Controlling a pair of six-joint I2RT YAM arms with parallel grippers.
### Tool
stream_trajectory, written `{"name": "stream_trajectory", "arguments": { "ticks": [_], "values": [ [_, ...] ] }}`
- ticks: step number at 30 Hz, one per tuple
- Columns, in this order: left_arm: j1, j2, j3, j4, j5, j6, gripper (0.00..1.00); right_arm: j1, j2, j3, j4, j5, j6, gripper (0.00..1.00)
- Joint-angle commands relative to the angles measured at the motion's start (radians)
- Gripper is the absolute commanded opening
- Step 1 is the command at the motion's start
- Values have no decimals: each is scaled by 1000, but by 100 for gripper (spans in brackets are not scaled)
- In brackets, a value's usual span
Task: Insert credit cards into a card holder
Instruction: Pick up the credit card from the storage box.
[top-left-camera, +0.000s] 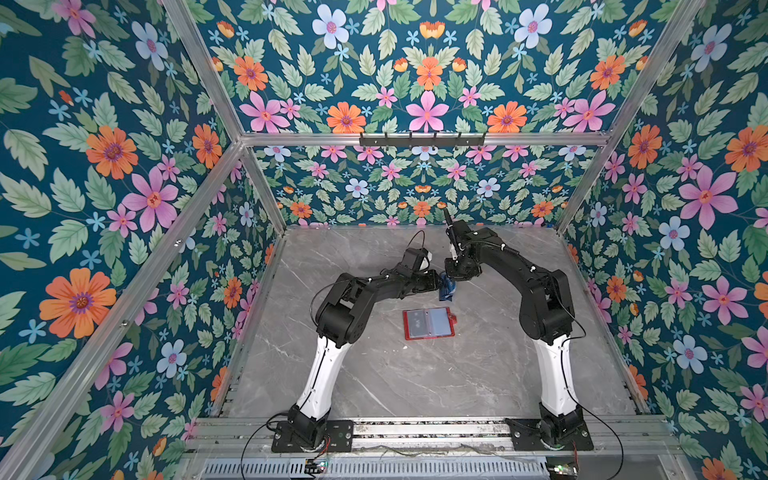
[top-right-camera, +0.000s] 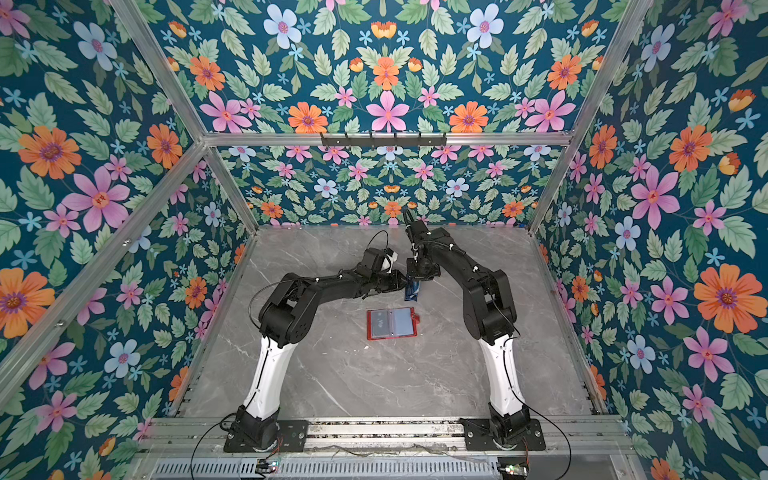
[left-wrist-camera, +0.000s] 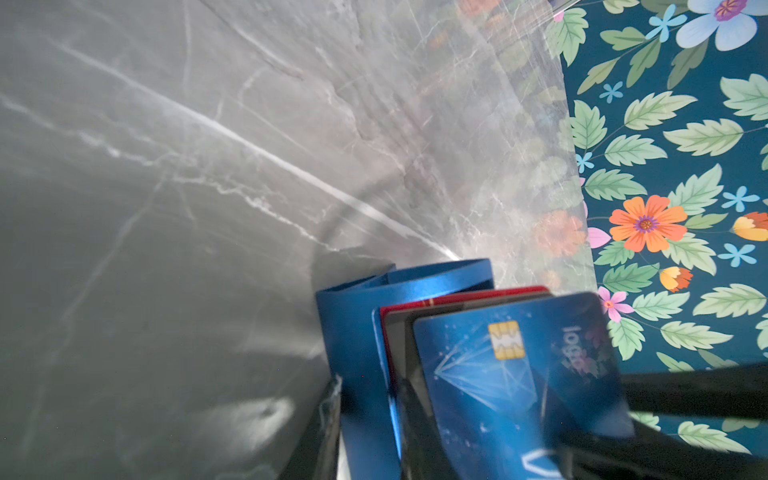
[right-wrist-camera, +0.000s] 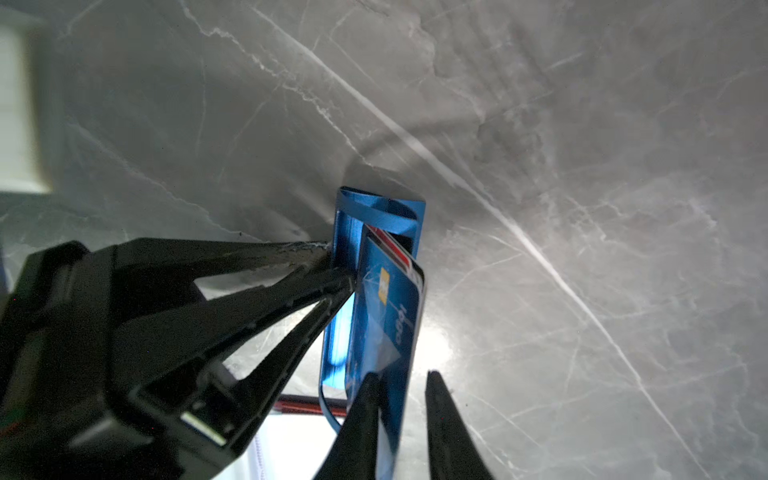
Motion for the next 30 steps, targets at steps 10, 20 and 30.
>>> {"name": "stream_trajectory", "arguments": {
  "ticks": [10,20,30],
  "values": [
    [1,15,-21,-176,-66,-3,26,4,-26,7,-47,32,-9,13],
    [0,-19,-37,-138,-13,-8,29,9,-69,-18,-25,23,15,0],
    [1,-152,-40,-132,29,61,44,7,-303,-277,197,-83,61,0]
  ]
}}
